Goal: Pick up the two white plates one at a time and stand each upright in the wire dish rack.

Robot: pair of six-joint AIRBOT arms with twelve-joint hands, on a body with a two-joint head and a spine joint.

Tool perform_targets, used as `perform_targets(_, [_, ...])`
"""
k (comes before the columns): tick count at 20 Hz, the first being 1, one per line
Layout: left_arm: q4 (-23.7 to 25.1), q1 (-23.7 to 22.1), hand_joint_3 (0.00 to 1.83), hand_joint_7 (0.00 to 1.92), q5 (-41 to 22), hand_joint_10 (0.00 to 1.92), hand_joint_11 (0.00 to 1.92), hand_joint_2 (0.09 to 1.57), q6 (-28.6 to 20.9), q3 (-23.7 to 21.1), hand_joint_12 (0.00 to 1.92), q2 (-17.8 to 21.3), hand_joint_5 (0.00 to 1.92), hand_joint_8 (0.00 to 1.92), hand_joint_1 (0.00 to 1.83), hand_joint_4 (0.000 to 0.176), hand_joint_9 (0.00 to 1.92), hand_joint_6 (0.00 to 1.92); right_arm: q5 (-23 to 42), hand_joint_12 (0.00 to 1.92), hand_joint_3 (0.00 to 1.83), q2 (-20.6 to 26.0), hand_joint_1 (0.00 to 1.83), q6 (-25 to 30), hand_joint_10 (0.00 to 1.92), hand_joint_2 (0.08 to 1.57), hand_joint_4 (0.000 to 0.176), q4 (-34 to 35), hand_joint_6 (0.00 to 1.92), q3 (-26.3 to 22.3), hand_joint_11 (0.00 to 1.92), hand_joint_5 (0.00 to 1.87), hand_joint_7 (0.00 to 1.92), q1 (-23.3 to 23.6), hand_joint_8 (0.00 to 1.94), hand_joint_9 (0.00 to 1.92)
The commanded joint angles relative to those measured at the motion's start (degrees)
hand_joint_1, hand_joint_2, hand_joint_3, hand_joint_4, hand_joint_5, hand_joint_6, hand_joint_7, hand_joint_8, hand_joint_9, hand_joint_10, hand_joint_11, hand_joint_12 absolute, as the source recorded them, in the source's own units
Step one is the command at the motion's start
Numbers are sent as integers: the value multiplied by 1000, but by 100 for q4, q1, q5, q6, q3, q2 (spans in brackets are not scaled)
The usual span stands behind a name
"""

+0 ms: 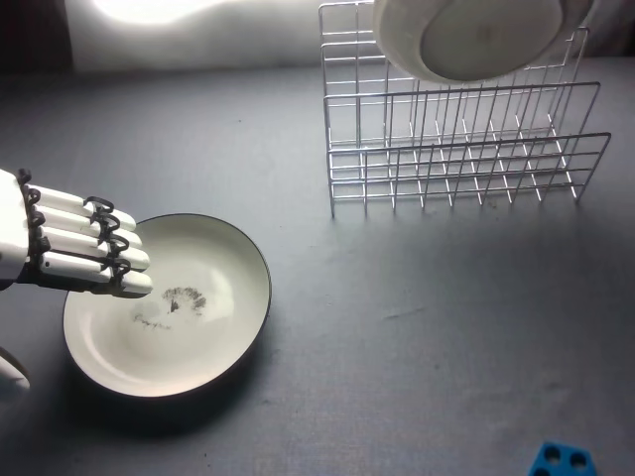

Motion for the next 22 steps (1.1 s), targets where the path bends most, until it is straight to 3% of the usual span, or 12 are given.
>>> perform_targets(1, [-357, -31, 1, 0, -168, 0, 0, 1146, 11, 37, 0, 19, 0, 0, 0, 0, 0, 0, 741, 1264, 0, 13, 1207, 133, 396, 1129, 31, 130, 1075, 59, 692, 932, 993, 107, 980, 1123])
perform_targets(22, [-316, 308, 1, 8, 131, 0, 0, 1149, -242, 366, 0, -236, 9, 3, 0, 0, 0, 2, 726, 1218, 2, -286, 1213, 547, 382, 1115, 30, 133, 1044, 360, 721, 957, 1020, -289, 930, 1129])
